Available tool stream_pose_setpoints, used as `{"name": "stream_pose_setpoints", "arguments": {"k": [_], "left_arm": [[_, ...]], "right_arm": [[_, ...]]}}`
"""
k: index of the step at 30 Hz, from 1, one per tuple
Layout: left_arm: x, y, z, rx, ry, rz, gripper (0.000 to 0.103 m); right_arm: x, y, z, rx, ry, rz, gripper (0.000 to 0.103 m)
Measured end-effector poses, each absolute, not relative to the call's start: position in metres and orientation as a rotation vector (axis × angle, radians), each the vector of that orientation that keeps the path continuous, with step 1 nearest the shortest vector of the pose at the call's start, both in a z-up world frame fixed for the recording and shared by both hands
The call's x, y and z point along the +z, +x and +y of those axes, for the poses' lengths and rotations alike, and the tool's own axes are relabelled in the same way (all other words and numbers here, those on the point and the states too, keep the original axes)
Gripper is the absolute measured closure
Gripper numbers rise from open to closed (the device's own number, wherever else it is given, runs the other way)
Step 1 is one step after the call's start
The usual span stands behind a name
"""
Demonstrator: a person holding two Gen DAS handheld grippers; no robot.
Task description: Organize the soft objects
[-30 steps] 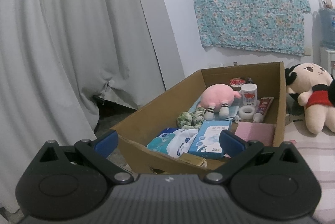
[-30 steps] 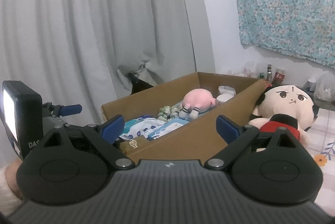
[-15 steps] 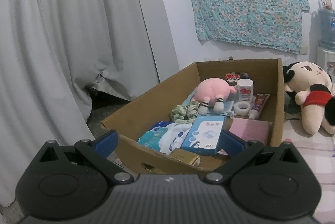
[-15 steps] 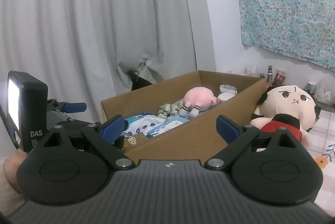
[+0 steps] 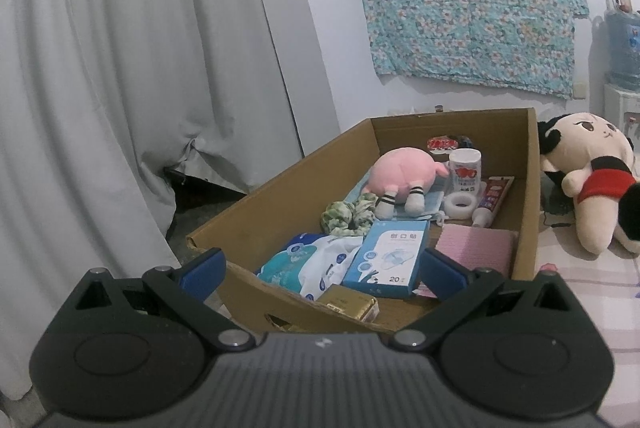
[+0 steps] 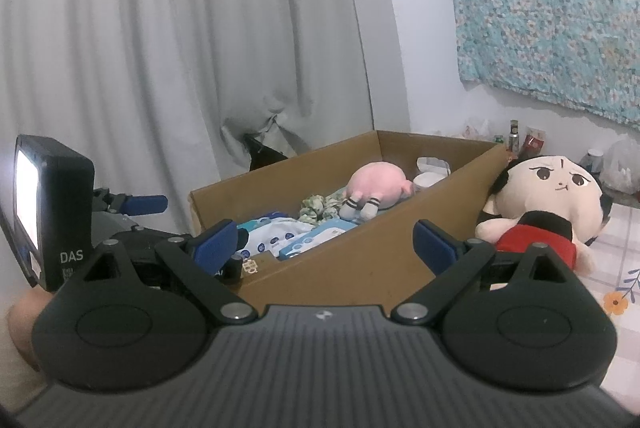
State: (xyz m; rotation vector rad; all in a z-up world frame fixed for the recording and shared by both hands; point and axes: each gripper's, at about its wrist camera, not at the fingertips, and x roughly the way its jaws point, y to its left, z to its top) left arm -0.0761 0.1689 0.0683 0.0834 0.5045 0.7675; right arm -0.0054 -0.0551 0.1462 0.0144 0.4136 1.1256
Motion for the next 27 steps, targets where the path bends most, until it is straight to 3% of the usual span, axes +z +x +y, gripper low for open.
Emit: {"name": "stream_pose_setpoints", "arguments": {"k": [27], "left_arm": [[0.0696,-0.0763,0.1629,0.759,0.140,0.491,0.000]], "right_arm": [[0.1423,-0.0100,-0.0524,1.120,0.006,0.408,0.008]]}}
